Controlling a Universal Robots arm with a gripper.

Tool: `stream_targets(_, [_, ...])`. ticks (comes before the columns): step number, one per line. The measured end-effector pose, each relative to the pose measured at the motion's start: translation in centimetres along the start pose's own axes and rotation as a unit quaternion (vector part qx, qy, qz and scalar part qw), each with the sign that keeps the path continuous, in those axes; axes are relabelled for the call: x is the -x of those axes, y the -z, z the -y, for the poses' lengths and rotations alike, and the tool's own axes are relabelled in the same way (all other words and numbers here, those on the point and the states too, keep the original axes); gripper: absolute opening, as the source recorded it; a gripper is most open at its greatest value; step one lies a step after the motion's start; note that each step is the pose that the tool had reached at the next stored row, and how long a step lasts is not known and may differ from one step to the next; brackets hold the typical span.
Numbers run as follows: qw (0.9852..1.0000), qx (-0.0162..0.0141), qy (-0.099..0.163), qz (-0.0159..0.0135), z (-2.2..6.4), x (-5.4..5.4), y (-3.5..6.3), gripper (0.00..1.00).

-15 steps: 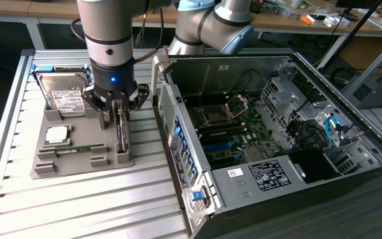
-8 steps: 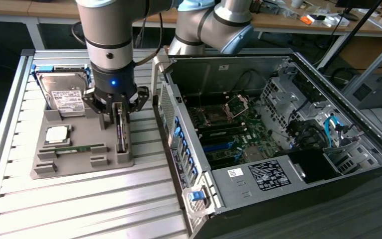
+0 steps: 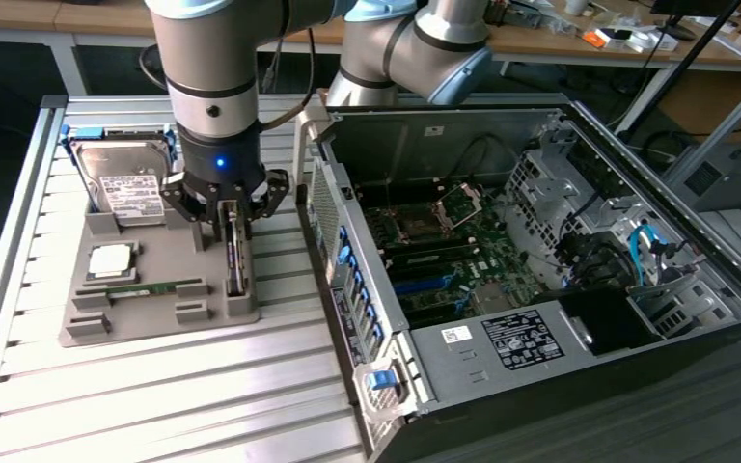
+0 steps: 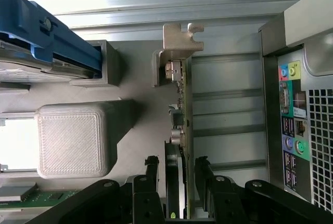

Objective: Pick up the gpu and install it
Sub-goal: 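Pick up the gpu and move the gpu toward the slot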

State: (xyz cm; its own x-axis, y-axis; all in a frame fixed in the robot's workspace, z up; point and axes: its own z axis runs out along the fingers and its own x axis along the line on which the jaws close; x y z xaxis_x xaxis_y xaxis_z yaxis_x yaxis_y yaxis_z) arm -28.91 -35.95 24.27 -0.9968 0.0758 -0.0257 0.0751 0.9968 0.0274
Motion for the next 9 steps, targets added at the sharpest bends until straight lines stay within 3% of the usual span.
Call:
stream_targets(1, [1.0000, 0.0000, 0.000, 0.0000, 0.00, 0.00, 0.00, 0.34])
stream_targets(3, [1.0000, 0.0000, 0.000, 0.0000, 0.00, 0.00, 0.00, 0.34])
stream_targets(4, [1.0000, 0.0000, 0.000, 0.0000, 0.00, 0.00, 0.00, 0.28])
stream_targets(9, [1.0000, 0.0000, 0.000, 0.0000, 0.00, 0.00, 0.00, 0.27])
